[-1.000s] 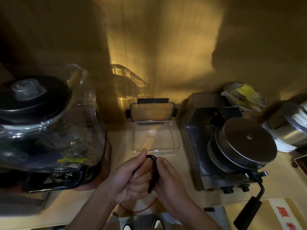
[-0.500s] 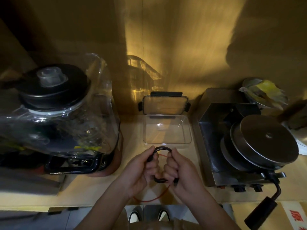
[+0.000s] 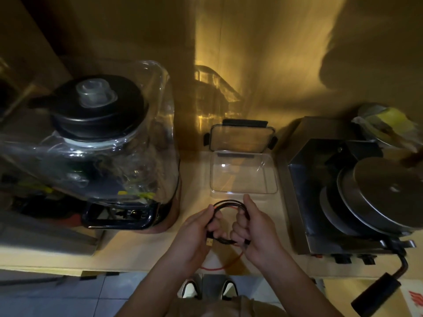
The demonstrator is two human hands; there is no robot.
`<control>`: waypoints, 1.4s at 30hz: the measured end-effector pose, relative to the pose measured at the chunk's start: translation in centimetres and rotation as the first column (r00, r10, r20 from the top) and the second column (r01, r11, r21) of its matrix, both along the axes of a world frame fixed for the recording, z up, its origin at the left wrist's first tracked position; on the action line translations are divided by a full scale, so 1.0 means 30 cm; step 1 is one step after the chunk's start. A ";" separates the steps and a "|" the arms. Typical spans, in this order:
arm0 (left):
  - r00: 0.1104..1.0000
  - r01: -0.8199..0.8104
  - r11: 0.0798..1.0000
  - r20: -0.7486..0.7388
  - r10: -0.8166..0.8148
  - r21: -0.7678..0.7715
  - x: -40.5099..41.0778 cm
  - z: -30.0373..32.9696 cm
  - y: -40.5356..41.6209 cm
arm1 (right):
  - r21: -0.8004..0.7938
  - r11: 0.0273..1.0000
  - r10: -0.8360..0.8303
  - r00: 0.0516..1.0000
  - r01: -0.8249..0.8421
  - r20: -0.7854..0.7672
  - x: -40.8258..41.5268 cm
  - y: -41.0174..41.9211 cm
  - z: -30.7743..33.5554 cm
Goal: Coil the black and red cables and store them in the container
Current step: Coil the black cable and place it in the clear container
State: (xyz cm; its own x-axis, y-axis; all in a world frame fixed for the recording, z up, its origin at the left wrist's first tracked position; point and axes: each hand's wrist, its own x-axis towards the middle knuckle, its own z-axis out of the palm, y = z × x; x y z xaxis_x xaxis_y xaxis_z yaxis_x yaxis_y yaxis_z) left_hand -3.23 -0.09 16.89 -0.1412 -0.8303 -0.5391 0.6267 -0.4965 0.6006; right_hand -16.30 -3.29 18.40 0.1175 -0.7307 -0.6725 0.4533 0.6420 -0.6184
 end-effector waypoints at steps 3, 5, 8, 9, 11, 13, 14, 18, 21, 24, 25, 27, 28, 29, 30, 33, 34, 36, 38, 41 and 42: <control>0.999 -0.022 0.999 -0.029 0.023 0.027 0.037 0.016 -0.001 | -0.067 0.994 0.090 0.996 -0.089 0.012 0.019 0.004 0.011; 1.000 -0.021 0.999 -0.011 0.021 0.038 0.063 0.020 -0.002 | -0.122 0.983 0.140 0.990 -0.137 0.019 0.034 0.013 0.018; 0.999 -0.022 0.998 -0.028 0.023 0.055 0.101 0.007 -0.005 | -0.184 0.969 0.174 0.984 -0.164 0.043 0.056 0.028 0.019; 0.999 -0.026 0.998 -0.042 0.029 0.061 0.106 0.001 -0.006 | -0.197 0.965 0.183 0.983 -0.174 0.029 0.060 0.032 0.019; 0.998 -0.013 0.998 -0.054 0.017 0.060 0.118 -0.005 -0.004 | -0.200 0.962 0.187 0.982 -0.186 -0.014 0.069 0.037 0.022; 0.999 0.014 0.999 -0.037 -0.012 0.040 0.129 -0.012 0.000 | -0.185 0.967 0.174 0.985 -0.175 -0.024 0.075 0.041 0.024; 1.000 0.022 0.999 -0.023 -0.021 0.027 0.135 -0.017 0.004 | -0.178 0.970 0.166 0.986 -0.167 -0.025 0.075 0.042 0.022; 0.998 0.056 0.998 0.031 -0.055 -0.034 0.157 -0.030 0.017 | -0.200 0.955 0.196 0.971 -0.221 -0.134 0.064 0.042 0.011; 0.990 0.092 0.993 0.115 -0.082 -0.076 0.158 -0.034 0.017 | -0.228 0.929 0.213 0.924 -0.293 -0.318 0.050 0.041 -0.004; 0.976 0.103 0.991 0.202 -0.083 -0.088 0.149 -0.065 0.009 | -0.229 0.913 0.221 0.880 -0.339 -0.421 0.037 0.037 -0.005; 0.972 0.103 0.991 0.218 -0.083 -0.083 0.147 -0.073 0.006 | -0.228 0.909 0.221 0.868 -0.348 -0.445 0.033 0.035 -0.004; 0.967 0.093 0.993 0.245 -0.074 -0.067 0.133 -0.092 -0.006 | -0.234 0.901 0.218 0.849 -0.365 -0.482 0.016 0.021 -0.010; 0.960 0.097 0.993 0.268 -0.076 -0.064 0.128 -0.097 -0.012 | -0.242 0.897 0.214 0.841 -0.371 -0.497 0.006 0.014 -0.014; 0.949 0.107 0.992 0.305 -0.080 -0.072 0.122 -0.102 -0.018 | -0.248 0.891 0.210 0.828 -0.381 -0.521 -0.005 0.005 -0.020; 0.928 0.125 0.989 0.362 -0.086 -0.086 0.116 -0.109 -0.026 | -0.251 0.882 0.207 0.806 -0.399 -0.554 -0.018 -0.006 -0.029; 0.834 0.189 0.974 0.544 -0.093 -0.124 0.088 -0.111 -0.047 | -0.250 0.841 0.214 0.719 -0.480 -0.661 -0.059 -0.044 -0.055; 0.814 0.198 0.972 0.574 -0.090 -0.129 0.078 -0.107 -0.054 | -0.254 0.825 0.214 0.696 -0.504 -0.686 -0.072 -0.057 -0.066; 0.787 0.221 0.964 0.611 -0.085 -0.151 0.059 -0.089 -0.072 | -0.263 0.793 0.206 0.647 -0.550 -0.734 -0.096 -0.084 -0.085; 0.752 0.240 0.957 0.655 -0.078 -0.161 0.038 -0.080 -0.098 | -0.270 0.771 0.186 0.610 -0.577 -0.771 -0.122 -0.114 -0.108; 0.705 0.213 0.961 0.709 -0.026 -0.176 0.003 -0.096 -0.142 | -0.286 0.761 0.173 0.607 -0.583 -0.775 -0.150 -0.161 -0.143; 0.688 0.196 0.964 0.726 -0.006 -0.178 -0.005 -0.104 -0.156 | -0.294 0.756 0.174 0.611 -0.586 -0.772 -0.156 -0.176 -0.156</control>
